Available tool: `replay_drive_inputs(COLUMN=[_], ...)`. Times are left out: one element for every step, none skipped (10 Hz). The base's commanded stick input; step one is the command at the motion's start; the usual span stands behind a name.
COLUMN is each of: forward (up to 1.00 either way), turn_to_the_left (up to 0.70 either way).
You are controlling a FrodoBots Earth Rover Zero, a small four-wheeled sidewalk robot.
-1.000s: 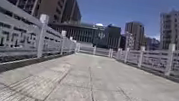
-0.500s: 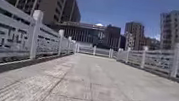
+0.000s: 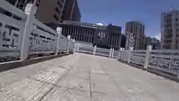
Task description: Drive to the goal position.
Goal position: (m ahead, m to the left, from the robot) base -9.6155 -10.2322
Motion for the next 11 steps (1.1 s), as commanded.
replay_drive_inputs(forward=[0.70, 0.70, 0.70, 0.70, 0.70, 0.70, 0.70, 0.70, 0.70, 0.70, 0.70], turn_to_the_left=[0.02, 0.12, 0.14, 0.01, 0.14, 0.14, 0.02, 0.00, 0.00, 0.00, 0.00])
